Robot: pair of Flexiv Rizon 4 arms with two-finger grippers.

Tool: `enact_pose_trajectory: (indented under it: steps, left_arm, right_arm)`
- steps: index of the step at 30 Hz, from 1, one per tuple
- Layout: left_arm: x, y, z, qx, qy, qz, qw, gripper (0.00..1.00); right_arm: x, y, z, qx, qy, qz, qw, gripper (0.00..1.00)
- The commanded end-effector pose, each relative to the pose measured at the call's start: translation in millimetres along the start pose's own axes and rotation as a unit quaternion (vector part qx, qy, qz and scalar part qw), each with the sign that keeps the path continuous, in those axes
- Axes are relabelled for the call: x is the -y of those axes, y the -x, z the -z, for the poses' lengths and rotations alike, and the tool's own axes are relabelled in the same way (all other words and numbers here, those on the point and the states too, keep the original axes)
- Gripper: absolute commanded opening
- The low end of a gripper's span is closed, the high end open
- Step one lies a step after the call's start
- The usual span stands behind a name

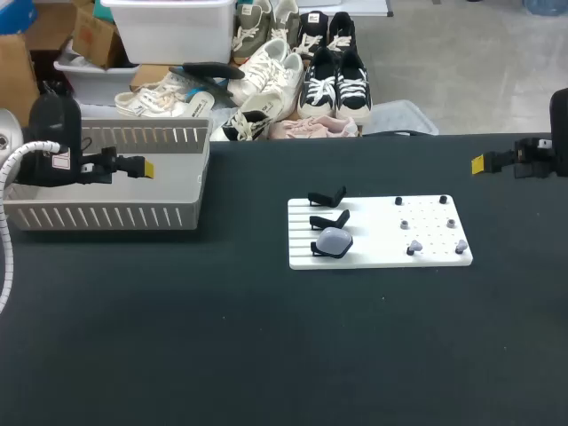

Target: Pick up each earbud case from the left stands, insert the matching earbuds, close the lid, and place the case in the box.

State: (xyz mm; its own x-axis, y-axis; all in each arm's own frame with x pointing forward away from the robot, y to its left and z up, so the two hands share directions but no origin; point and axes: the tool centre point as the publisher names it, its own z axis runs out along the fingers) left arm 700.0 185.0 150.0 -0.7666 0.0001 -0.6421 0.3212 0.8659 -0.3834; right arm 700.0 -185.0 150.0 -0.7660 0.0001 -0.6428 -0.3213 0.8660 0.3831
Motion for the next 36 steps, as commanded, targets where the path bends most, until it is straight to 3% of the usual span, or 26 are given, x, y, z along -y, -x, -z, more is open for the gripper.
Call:
enact_pose_trajectory:
  steps: [1,18,25,29,36]
  left_arm:
    - [0.0,0.0,0,0.000,0.000,0.000,1.000,1.00]
    - [0.0,0.0,0,0.000,0.000,0.000,1.000,1.00]
    - [10.6,6.5,-5,-0.002,-0.042,-0.044,0.998,1.00]
    - [25.2,13.8,-11,0.001,-0.093,-0.108,0.990,1.00]
    - [51.2,25.9,-25,-0.011,-0.185,-0.207,0.961,1.00]
  right_arm:
    - [0,0,0,0.000,0.000,0.000,1.000,1.00]
    - [0,0,0,0.000,0.000,0.000,1.000,1.00]
    - [0,0,0,0.000,0.000,0.000,1.000,1.00]
    - [0,0,0,0.000,0.000,0.000,1.000,1.00]
    - [0,0,0,0.000,0.000,0.000,1.000,1.00]
